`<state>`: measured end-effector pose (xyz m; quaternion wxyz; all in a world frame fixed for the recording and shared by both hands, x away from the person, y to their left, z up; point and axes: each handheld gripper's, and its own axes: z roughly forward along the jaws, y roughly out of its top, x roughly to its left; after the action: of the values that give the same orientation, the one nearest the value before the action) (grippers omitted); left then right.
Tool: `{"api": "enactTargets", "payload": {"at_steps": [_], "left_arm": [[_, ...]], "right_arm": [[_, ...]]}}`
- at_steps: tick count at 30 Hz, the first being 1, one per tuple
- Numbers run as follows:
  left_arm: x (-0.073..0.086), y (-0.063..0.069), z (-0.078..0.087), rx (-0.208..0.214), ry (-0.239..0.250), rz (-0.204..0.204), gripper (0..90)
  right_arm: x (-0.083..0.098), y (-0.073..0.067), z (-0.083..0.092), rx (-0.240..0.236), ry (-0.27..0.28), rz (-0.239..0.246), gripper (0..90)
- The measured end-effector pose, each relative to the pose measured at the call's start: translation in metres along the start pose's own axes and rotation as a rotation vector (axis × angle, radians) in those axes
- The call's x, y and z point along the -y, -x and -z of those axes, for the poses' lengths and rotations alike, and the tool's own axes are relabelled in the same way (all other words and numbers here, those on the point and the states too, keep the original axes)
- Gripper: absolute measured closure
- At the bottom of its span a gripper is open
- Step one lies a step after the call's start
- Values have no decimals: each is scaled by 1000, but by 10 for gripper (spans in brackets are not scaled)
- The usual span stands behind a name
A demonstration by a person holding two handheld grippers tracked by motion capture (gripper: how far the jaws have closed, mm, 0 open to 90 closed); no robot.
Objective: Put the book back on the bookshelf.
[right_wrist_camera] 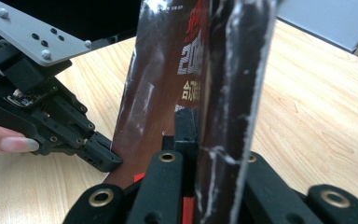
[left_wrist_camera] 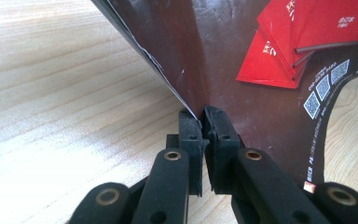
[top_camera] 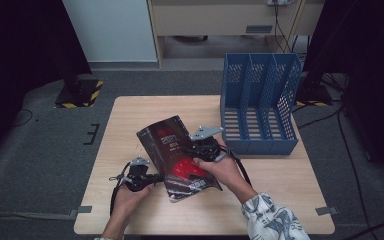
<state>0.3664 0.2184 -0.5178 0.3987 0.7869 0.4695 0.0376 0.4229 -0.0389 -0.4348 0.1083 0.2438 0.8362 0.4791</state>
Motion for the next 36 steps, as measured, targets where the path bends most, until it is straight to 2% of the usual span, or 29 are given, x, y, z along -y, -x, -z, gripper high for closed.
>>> {"api": "enactTargets", "payload": {"at_steps": [4, 11, 19, 28, 36], "left_arm": [[-1, 0, 2, 4, 2, -6, 865], [-4, 3, 6, -14, 23, -29, 868], [-8, 7, 12, -64, 43, -74, 870], [-10, 8, 17, -62, 49, -92, 873], [-12, 11, 21, -68, 63, -109, 877]], "right_arm": [[0, 0, 1, -3, 8, 8, 860], [-1, 0, 5, -6, 35, 19, 846], [-3, 0, 8, -3, 65, 20, 837], [-5, 2, 12, -16, 65, 22, 820], [-9, 3, 17, -4, 74, 32, 828]]}}
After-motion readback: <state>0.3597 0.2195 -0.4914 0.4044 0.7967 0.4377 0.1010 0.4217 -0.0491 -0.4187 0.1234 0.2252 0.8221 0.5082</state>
